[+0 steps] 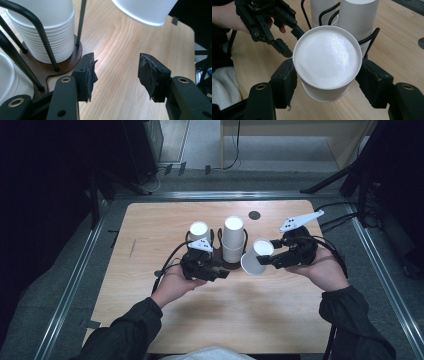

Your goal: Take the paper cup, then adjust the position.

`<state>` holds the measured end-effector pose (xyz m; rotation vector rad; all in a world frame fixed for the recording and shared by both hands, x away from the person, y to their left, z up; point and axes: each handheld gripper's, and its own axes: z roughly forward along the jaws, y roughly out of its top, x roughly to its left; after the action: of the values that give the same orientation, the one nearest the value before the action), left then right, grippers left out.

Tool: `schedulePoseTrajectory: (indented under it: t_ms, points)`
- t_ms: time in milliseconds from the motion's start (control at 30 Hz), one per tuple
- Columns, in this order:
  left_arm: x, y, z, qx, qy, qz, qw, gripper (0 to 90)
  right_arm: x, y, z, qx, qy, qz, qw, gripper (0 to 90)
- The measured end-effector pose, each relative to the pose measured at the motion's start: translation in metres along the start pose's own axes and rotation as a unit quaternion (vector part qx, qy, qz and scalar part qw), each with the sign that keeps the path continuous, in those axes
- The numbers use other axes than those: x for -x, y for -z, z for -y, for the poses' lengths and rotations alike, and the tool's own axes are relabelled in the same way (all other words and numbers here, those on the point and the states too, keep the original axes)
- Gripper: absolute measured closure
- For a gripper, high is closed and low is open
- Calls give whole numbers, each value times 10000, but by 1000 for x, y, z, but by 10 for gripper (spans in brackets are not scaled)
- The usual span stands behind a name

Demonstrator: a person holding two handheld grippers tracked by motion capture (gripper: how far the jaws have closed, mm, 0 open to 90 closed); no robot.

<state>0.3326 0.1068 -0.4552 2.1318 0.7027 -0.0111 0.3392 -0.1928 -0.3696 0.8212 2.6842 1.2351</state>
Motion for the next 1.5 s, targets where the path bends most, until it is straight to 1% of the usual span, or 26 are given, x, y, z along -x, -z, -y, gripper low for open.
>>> schedulePoseTrajectory:
  t_ms: [33,100,200,333,500,600,667,700,733,833,933,1000,1067,1100,1133,1200,1233,1267,1367,1400,1500]
  points:
    - [0,1,1,21,47,37,10000,474,-1,-1,2,-1,-17,-22,10000,343]
    - [-1,3,3,38,63,94,9999,475,-2,-5,5,0,-3,-58,10000,343]
    - [-1,7,7,94,-12,158,9998,471,-4,-11,10,-22,4,-136,9999,343]
    - [-2,12,11,138,-155,125,9997,429,-6,-22,17,-85,-17,-255,9996,343]
    - [-4,16,13,29,-234,208,9995,416,-9,-35,24,-148,-15,-361,9992,343]
    - [-4,17,16,-48,-320,167,9993,388,-11,-40,27,-107,44,-443,9990,343]
    - [-5,18,18,-35,-287,185,9994,373,-12,-44,29,-104,61,-470,9988,343]
    - [-6,18,19,-55,-241,227,9994,372,-13,-45,30,-103,58,-494,9987,343]
    - [-6,18,19,-97,-215,315,9992,372,-13,-47,31,-86,70,-507,9987,343]
    - [-6,18,20,-201,-315,283,9989,371,-15,-51,35,-34,45,-566,9984,343]
    - [-7,17,21,-222,-268,388,9986,349,-17,-56,39,-47,91,-627,9980,343]
    - [-9,15,23,-223,-269,481,9982,334,-19,-59,41,-63,144,-678,9976,343]
    - [-10,15,25,-212,-276,472,9983,328,-20,-62,43,-80,208,-702,9973,343]
    - [-10,14,25,-221,-246,524,9981,318,-21,-64,45,-91,195,-723,9972,343]
    - [-11,14,26,-218,-261,512,9981,307,-21,-65,46,-80,179,-740,9971,343]
    - [-12,15,26,-205,-269,557,9979,294,-22,-69,48,-75,141,-755,9970,343]
    - [-12,16,27,-177,-245,571,9979,282,-23,-71,49,-53,106,-757,9971,343]
    - [-13,17,27,-162,-213,631,9977,275,-24,-73,50,-83,77,-760,9970,343]
    - [-15,18,29,-149,-204,754,9968,230,-28,-78,51,-151,181,-750,9969,342]
    - [-16,19,29,-159,-194,762,9968,210,-28,-79,51,-157,184,-765,9968,342]
    - [-18,19,30,-161,-166,806,9965,190,-27,-81,52,-132,186,-768,9968,342]
